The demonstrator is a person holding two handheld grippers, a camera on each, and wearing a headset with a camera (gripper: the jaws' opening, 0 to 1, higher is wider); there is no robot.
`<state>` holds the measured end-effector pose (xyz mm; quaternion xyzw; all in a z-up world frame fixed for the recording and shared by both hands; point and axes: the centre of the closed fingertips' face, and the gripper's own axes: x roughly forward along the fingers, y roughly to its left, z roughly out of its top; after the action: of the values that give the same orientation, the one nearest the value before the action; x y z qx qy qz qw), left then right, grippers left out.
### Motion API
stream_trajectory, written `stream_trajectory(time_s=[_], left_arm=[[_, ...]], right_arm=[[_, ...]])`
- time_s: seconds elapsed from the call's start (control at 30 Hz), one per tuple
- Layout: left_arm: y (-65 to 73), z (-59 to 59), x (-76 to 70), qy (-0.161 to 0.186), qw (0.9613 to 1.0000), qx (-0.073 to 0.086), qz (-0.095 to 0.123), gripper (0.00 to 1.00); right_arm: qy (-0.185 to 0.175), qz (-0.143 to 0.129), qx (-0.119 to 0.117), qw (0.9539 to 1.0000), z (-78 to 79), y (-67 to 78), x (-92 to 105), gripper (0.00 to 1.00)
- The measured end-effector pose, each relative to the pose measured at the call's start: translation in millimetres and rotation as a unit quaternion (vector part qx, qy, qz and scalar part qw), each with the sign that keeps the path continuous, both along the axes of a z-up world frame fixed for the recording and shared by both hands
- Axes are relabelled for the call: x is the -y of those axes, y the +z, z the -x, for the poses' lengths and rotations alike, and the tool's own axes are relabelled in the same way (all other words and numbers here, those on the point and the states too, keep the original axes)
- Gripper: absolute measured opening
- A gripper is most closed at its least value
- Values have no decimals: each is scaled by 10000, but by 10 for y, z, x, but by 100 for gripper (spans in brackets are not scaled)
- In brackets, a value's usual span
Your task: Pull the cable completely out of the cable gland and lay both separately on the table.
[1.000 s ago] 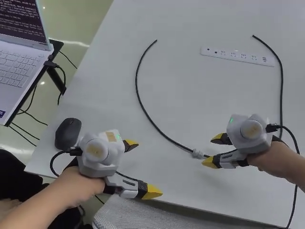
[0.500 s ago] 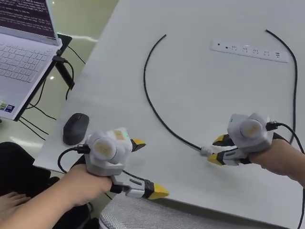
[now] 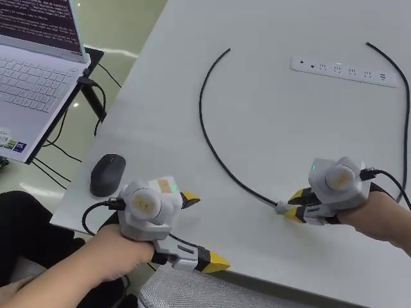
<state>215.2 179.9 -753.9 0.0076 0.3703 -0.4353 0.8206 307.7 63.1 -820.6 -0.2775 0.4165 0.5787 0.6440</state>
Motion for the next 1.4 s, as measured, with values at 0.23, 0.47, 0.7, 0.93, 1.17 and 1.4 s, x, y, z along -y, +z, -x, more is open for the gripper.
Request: stream_trajectory(time_s=[0.23,0.47,0.7,0.93,1.17,1.4], left_arm=[[48,-38,23,39,9999,35,98,86],[55,-27,41,34,9999,47,106,85],[66,-2,92,-24,9999,39,150,85],[156,-62,184,-139,9996,129,222,84],[298,-169,278,-277,9986,254,372,82],[450,-279,405,-479,9968,434,464,81]], right_arm=[[81,49,-13,10000,15,-30,9,9],[5,23,95,10000,20,-10,2,8],[-74,-87,1,9999,73,115,-14,7],[-194,-244,-144,9994,175,280,-55,7],[-280,-295,-188,9990,279,478,-48,7],[-421,-441,-263,9978,358,720,-43,7]])
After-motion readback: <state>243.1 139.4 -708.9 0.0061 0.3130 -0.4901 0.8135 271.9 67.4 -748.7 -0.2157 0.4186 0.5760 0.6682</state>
